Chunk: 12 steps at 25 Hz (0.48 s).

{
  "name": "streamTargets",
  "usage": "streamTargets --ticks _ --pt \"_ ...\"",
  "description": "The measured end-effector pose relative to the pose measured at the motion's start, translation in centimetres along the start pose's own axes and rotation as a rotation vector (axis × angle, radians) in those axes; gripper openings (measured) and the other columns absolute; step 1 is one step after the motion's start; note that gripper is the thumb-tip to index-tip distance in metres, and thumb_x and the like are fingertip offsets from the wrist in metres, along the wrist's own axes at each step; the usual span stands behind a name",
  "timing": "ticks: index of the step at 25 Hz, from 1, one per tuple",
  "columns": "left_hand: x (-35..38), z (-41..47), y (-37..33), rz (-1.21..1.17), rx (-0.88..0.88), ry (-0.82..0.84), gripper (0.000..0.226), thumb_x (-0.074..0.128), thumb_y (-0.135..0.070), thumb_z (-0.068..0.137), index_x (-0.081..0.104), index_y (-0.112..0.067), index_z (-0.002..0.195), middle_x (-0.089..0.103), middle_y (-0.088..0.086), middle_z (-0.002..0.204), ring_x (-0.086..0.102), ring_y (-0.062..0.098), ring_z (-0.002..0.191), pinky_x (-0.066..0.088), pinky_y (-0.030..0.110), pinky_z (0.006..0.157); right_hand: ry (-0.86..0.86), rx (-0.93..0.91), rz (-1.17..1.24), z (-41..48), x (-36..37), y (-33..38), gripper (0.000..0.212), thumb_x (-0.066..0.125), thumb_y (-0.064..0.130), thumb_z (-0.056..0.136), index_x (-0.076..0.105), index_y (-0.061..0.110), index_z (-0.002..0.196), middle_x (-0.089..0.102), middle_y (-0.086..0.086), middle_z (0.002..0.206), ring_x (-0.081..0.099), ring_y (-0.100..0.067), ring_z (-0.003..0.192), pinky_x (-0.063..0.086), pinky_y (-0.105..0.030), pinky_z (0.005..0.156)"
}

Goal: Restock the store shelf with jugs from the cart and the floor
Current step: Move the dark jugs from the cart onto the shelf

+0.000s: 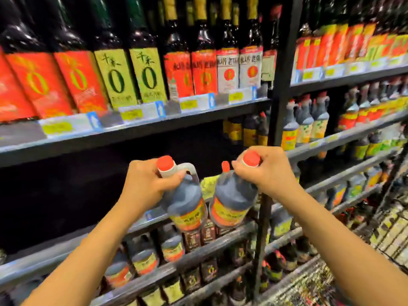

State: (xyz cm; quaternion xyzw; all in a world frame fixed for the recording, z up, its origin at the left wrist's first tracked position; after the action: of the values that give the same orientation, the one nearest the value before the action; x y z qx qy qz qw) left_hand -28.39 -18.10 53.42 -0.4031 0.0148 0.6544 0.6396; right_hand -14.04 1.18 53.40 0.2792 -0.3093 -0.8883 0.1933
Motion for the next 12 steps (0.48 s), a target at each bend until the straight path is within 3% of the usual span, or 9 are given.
streamTargets --ticks 5,10,12 --pt "-3.5 1.4 5.6 0.12 0.068 -0.135 0.045 0.059 -0.05 0.069 0.044 -0.013 0.048 0.041 0.0 0.042 0.035 0.008 0.053 0.027 0.02 0.047 -0.118 -0.086 0.014 3.8 6.5 0.7 0.019 0.067 0.021 0.069 0.064 0.005 0.059 0.064 -0.006 0.058 0.057 -0.012 0.056 0.046 -0.028 0.056" --pt "-3.9 2.2 10.9 0.134 0.061 -0.185 0.029 0.061 -0.049 0.07 0.047 -0.029 0.055 0.04 -0.013 0.045 0.043 0.001 0.052 0.031 0.015 0.048 -0.132 -0.152 0.005 5.1 12.2 0.6 0.012 0.072 0.015 0.069 0.065 0.01 0.061 0.063 0.003 0.058 0.06 -0.012 0.067 0.042 -0.013 0.056" --pt "-3.3 2.4 12.6 0.13 0.064 -0.161 0.03 0.061 -0.048 0.071 0.052 -0.023 0.056 0.042 -0.013 0.046 0.044 0.003 0.051 0.032 0.015 0.048 -0.099 -0.186 -0.027 5.7 14.7 0.6 0.014 0.072 0.016 0.071 0.065 0.009 0.062 0.063 0.002 0.058 0.059 -0.013 0.065 0.042 -0.014 0.056"
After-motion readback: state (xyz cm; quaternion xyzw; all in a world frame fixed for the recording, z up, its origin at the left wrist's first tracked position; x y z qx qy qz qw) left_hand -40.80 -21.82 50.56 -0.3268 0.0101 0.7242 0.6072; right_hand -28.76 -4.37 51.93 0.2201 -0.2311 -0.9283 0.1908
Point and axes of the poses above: each hand's wrist, its own z-axis towards the middle knuckle, its own x-axis out of the palm, y = z × x, the point moved 8 cm from there along z, towards the middle knuckle
